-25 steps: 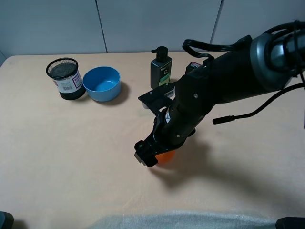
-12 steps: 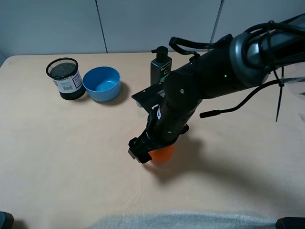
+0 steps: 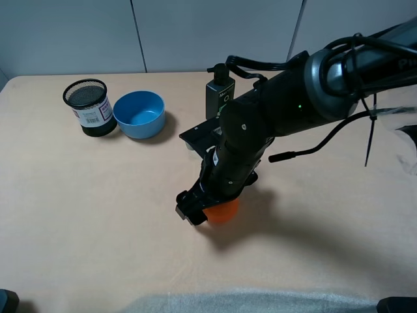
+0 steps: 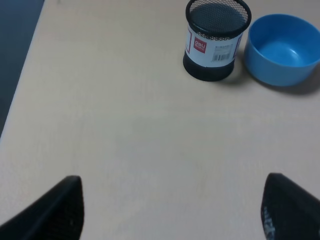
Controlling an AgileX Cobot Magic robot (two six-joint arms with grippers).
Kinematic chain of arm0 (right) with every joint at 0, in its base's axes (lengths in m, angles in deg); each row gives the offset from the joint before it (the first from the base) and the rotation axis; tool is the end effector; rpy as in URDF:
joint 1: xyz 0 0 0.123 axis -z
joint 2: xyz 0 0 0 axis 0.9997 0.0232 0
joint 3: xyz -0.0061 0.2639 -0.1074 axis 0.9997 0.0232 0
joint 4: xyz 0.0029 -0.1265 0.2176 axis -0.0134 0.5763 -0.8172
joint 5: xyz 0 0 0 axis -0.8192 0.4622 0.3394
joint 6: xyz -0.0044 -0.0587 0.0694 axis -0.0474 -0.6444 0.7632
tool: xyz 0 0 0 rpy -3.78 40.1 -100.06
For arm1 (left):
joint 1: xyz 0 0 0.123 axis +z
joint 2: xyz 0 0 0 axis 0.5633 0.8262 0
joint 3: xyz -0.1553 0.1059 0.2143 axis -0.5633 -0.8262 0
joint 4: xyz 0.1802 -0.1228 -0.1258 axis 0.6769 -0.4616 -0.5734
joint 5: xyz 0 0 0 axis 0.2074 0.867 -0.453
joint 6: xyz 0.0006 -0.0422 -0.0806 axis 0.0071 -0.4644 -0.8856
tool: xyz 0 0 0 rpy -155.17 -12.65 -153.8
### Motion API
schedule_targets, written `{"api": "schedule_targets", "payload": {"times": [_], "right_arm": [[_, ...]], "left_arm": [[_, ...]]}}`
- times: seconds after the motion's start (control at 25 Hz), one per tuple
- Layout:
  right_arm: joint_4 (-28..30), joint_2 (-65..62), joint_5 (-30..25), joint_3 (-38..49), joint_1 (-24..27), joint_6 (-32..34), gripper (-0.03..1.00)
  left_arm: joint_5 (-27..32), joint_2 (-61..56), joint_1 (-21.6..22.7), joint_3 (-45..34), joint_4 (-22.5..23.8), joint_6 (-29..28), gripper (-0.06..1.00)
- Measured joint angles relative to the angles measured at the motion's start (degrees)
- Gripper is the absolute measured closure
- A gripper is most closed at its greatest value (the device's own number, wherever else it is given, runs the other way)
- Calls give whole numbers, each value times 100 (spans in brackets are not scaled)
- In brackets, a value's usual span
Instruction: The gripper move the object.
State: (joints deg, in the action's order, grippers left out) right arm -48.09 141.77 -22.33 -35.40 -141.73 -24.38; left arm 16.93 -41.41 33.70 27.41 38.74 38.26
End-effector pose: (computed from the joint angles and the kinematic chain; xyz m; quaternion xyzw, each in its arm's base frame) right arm 0.1914 0.2695 0.0989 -0.3414 0.9341 0.0917 0.0497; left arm -0.0053 0.0073 0.2769 -0.0166 0.8492 0.0304 0.5270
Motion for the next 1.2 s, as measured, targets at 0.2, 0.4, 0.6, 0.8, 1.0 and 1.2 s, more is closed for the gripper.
{"api": "schedule_targets", "payload": {"times": [0.2, 0.4, 0.6, 0.8, 1.0, 1.2], "right_arm": [[0, 0, 0, 0, 0, 0, 27], [0, 0, -21, 0, 0, 0, 27], [6, 0, -111, 0, 0, 0, 33], [11, 0, -180, 0, 0, 0, 41], [11, 0, -240, 0, 0, 0, 41], [6, 0, -319, 0, 0, 0, 41]], "left_arm": [[0, 0, 0, 0, 0, 0, 15], [0, 0, 0, 0, 0, 0, 15], [0, 0, 0, 0, 0, 0, 15], [0, 0, 0, 0, 0, 0, 15], [0, 0, 0, 0, 0, 0, 15], [0, 0, 0, 0, 0, 0, 15]]}}
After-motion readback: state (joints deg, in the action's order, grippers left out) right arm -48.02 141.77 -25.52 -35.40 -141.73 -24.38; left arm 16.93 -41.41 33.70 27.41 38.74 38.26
